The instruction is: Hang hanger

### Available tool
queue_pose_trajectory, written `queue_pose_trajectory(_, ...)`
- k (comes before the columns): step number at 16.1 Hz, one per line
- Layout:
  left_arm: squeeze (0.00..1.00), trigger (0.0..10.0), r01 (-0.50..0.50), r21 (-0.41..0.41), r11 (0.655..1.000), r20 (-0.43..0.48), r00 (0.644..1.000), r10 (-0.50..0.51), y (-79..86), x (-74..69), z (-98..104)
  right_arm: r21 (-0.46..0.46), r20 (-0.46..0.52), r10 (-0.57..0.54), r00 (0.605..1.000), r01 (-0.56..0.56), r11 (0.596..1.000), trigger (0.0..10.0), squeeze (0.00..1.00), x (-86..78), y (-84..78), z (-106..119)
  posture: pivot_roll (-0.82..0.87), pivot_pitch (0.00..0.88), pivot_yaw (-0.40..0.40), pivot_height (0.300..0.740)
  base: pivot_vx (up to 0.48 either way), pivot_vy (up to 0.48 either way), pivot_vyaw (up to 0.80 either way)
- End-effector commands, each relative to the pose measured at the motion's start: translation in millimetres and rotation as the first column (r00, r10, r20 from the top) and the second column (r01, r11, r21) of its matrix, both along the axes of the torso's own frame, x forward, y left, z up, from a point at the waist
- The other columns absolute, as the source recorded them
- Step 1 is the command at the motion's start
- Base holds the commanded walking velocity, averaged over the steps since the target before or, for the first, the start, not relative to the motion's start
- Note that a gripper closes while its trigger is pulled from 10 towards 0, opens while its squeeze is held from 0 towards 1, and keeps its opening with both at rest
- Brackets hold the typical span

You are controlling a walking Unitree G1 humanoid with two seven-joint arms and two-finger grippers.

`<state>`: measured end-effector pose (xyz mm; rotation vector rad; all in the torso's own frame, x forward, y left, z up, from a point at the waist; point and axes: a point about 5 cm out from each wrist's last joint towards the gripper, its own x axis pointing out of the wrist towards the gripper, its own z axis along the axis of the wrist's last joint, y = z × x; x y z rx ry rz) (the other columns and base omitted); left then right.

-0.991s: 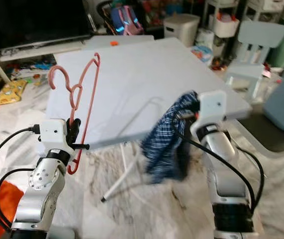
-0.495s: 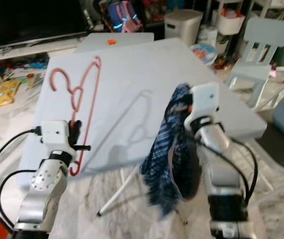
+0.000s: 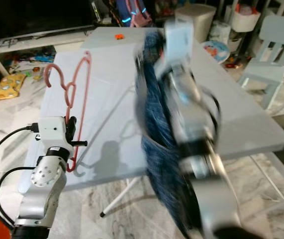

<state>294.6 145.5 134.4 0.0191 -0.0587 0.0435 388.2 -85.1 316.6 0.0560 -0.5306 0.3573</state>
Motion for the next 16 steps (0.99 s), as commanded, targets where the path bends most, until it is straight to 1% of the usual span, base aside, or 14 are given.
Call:
queue_pose_trajectory(1,0.0,10.0,-0.038,0.018,0.999,-0.017,0.999,0.039,7.4,-1.3,-4.9,0.055,0.087,0.018,0.996,-0.023,0.998,10.0,0.0,-1.2,10.6,28.8,-0.13,0.046,0.01,0.74,0.0,0.0,0.0)
queue_pose_trajectory(3,0.0,10.0,-0.054,0.022,0.998,-0.017,0.998,0.054,7.5,-1.9,-6.2,0.112,0.127,0.01,0.992,-0.025,0.993,10.0,0.0,2.7,12.9,58.7,-0.12,0.034,-0.005,0.74,0.0,0.0,0.0)
queue_pose_trajectory(5,0.0,10.0,-0.07,0.024,0.997,-0.004,0.998,0.07,5.5,-1.7,-4.7,0.176,0.18,0.013,0.984,-0.045,0.983,10.0,0.0,2.3,11.5,87.2,-0.11,0.025,-0.022,0.74,0.0,0.0,0.0)
queue_pose_trajectory(7,0.0,10.0,-0.086,0.02,0.996,-0.002,0.996,0.086,6.4,-3.2,-5.1,0.199,0.216,-0.01,0.976,-0.034,0.979,10.0,0.0,1.5,7.6,100.3,-0.11,0.023,-0.033,0.74,0.0,0.0,0.0)
queue_pose_trajectory(9,0.0,10.0,-0.092,0.019,0.996,-0.006,0.996,0.092,6.5,-4.9,-6.9,0.197,0.206,0.001,0.979,-0.043,0.979,10.0,0.0,3.9,8.8,91.9,-0.11,0.025,-0.037,0.74,0.0,0.0,0.0)
queue_pose_trajectory(10,0.0,10.0,-0.093,0.017,0.996,-0.011,0.996,0.093,5.5,-5.6,-8.3,0.069,0.119,-0.007,0.993,-0.001,0.998,10.0,0.0,12.3,16.1,54.4,-0.12,0.027,-0.037,0.74,0.0,0.0,0.0)
queue_pose_trajectory(11,0.0,10.0,-0.091,0.015,0.996,-0.013,0.996,0.091,4.4,-5.7,-8.7,-0.045,0.037,-0.02,0.999,0.022,0.999,10.0,0.0,17.6,19.0,19.1,-0.12,0.029,-0.037,0.74,0.0,0.0,0.0)
queue_pose_trajectory(12,0.0,10.0,-0.088,0.013,0.996,-0.013,0.996,0.089,4.0,-5.5,-8.3,-0.114,-0.024,-0.031,0.999,0.028,0.993,10.0,0.0,20.2,17.9,-5.2,-0.12,0.032,-0.032,0.74,0.0,0.0,0.0)
queue_pose_trajectory(13,0.0,10.0,-0.087,0.01,0.996,-0.015,0.996,0.087,3.9,-5.1,-8.6,-0.203,-0.115,-0.076,0.99,0.051,0.978,10.0,0.64,23.1,10.0,-38.2,-0.12,0.036,-0.026,0.74,0.0,0.0,0.0)
queue_pose_trajectory(14,0.0,10.0,-0.08,0.008,0.997,-0.022,0.997,0.08,3.5,-4.8,-9.7,-0.234,-0.193,-0.101,0.976,0.054,0.971,10.0,1.0,23.3,-0.6,-63.6,-0.13,0.04,-0.018,0.74,0.0,0.0,0.0)
queue_pose_trajectory(16,0.0,10.0,-0.041,0.005,0.999,-0.041,0.998,0.041,-0.1,-3.8,-12.6,-0.295,-0.305,-0.132,0.943,0.038,0.955,10.0,1.0,17.8,-26.8,-104.2,-0.14,0.045,0.003,0.74,0.0,0.0,0.0)
